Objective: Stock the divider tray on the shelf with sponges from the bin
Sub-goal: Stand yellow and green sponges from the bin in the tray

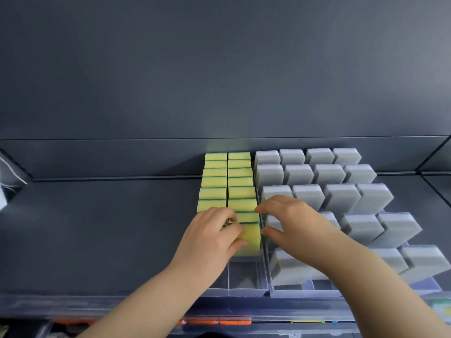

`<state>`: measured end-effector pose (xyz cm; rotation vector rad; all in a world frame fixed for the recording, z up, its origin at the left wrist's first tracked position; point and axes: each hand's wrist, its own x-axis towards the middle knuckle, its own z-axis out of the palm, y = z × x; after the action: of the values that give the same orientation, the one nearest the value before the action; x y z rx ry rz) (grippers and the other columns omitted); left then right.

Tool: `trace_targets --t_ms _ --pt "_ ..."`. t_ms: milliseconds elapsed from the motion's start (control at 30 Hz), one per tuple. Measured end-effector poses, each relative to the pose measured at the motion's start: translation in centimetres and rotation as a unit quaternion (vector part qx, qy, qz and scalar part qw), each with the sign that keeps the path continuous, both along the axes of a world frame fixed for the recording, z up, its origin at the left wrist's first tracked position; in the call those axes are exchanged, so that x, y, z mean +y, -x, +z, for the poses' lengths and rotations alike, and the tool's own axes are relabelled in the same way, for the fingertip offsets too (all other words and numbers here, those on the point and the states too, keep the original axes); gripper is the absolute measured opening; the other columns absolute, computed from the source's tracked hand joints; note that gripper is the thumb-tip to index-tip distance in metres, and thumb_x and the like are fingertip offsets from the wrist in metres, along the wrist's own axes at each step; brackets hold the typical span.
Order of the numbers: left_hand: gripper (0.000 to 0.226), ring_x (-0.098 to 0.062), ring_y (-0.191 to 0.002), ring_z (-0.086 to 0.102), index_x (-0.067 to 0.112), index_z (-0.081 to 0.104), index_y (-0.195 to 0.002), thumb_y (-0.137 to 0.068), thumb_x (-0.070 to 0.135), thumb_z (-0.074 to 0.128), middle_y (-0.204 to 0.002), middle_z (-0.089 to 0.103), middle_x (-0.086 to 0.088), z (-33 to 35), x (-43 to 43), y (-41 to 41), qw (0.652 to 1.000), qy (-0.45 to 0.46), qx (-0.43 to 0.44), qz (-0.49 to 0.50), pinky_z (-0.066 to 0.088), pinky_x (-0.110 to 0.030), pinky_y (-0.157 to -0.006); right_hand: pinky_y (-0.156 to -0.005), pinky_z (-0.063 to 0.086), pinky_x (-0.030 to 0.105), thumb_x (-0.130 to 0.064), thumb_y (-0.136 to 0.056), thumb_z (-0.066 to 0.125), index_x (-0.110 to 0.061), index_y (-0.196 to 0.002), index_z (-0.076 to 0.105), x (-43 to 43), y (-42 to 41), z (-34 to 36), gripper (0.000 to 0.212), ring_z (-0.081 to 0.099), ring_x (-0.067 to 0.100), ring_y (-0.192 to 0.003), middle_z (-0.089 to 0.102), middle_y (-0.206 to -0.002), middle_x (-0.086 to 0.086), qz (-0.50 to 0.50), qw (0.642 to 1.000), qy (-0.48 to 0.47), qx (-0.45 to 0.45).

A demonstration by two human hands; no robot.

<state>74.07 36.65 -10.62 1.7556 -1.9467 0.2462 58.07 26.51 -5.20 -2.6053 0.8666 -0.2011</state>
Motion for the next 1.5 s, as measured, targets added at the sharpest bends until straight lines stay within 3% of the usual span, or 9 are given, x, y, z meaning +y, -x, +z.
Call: trace_targets --t_ms 133,300,500,667,767,900,1033,1200,1500 --pt "0.011 -0.018 -0.075 0.054 0.017 0.075 -0.088 -0.078 0.02 0.069 -0.077 0.062 0.004 -0.8 0.0 -0.2 1.0 -0.005 0.008 -0.01 0.048 -0.032 -0.065 -0.096 0.042 0.027 -0.031 -0.091 0.055 -0.023 -0.125 0.056 0.9 -0.2 -0.9 0.035 0.049 0.012 -0.116 0.055 -0.125 -0.008 0.029 0.999 0.031 0.004" --pt "0.019 -0.013 -0.084 0.055 0.024 0.074 -0.088 -0.084 0.025 0.055 -0.085 0.067 0.012 -0.4 0.3 -0.4 0.999 -0.02 -0.032 -0.037 0.037 -0.031 -0.076 -0.059 0.054 0.03 -0.042 -0.081 0.04 -0.021 -0.073 0.069 1.5 -0.6 -1.9 0.037 0.063 0.016 -0.068 0.065 -0.072 -0.007 0.046 0.994 0.091 0.031" --pt "0.031 -0.017 -0.086 0.059 0.02 0.073 -0.094 -0.09 0.029 0.044 -0.091 0.067 0.008 0.6 1.3 -1.8 0.997 -0.048 -0.025 0.061 0.047 -0.033 -0.073 -0.063 0.054 0.027 -0.048 -0.078 0.034 -0.021 -0.06 0.069 1.4 -1.2 -2.7 0.048 0.063 0.017 -0.063 0.064 -0.063 -0.005 0.072 0.984 0.139 0.09" --pt "0.035 -0.021 -0.081 0.061 0.018 0.073 -0.095 -0.09 0.031 0.041 -0.091 0.066 0.005 0.5 1.8 -1.6 0.994 -0.083 -0.021 0.071 0.051 -0.035 -0.065 -0.061 0.052 0.027 -0.049 -0.08 0.035 -0.02 -0.066 0.069 1.5 -1.0 -2.4 0.047 0.062 0.018 -0.063 0.064 -0.066 -0.005 0.061 0.987 0.131 0.076" --pt "0.035 -0.021 -0.082 0.062 0.017 0.072 -0.097 -0.089 0.03 0.04 -0.094 0.067 0.004 1.9 2.3 -1.4 0.996 -0.06 -0.017 0.071 0.05 -0.035 -0.067 -0.062 0.055 0.032 -0.043 -0.081 0.051 -0.015 -0.081 0.072 2.3 -0.8 -1.5 0.035 0.065 0.022 -0.07 0.07 -0.078 0.001 0.027 0.992 0.118 0.02" --pt "0.034 -0.021 -0.081 0.062 0.017 0.071 -0.101 -0.088 0.027 0.042 -0.093 0.068 0.002 3.5 3.8 -0.9 0.998 -0.01 -0.044 0.054 0.05 -0.034 -0.065 -0.086 0.049 0.04 -0.031 -0.084 0.065 -0.011 -0.111 0.067 4.9 -0.4 -0.6 0.034 0.061 0.029 -0.104 0.065 -0.114 0.008 -0.053 0.991 0.113 -0.052" --pt "0.035 -0.02 -0.084 0.063 0.018 0.069 -0.108 -0.088 0.029 0.043 -0.094 0.069 0.003 5.2 6.0 -0.8 0.997 0.019 -0.065 0.033 0.049 -0.034 -0.068 -0.104 0.031 0.025 -0.038 -0.09 0.054 -0.019 -0.132 0.05 8.3 0.6 0.6 0.046 0.042 0.016 -0.127 0.048 -0.138 -0.004 -0.102 0.986 0.107 -0.08" --pt "0.037 -0.017 -0.088 0.062 0.019 0.066 -0.114 -0.089 0.032 0.042 -0.099 0.068 0.005 5.1 8.7 0.1 0.999 0.003 -0.055 0.001 0.05 -0.033 -0.071 -0.097 0.02 0.009 -0.041 -0.091 0.05 -0.025 -0.137 0.042 12.8 2.6 0.2 0.05 0.036 0.008 -0.129 0.043 -0.14 -0.011 -0.168 0.979 0.069 -0.096" --pt "0.04 -0.014 -0.087 0.063 0.019 0.063 -0.118 -0.088 0.035 0.042 -0.097 0.068 0.006 3.3 9.6 5.7 0.994 -0.029 -0.041 -0.094 0.054 -0.033 -0.07 -0.103 0.029 0.019 -0.047 -0.09 0.048 -0.033 -0.139 0.036 17.3 10.6 -1.9 0.053 0.035 0.005 -0.13 0.037 -0.143 -0.016 -0.306 0.945 0.006 -0.115"
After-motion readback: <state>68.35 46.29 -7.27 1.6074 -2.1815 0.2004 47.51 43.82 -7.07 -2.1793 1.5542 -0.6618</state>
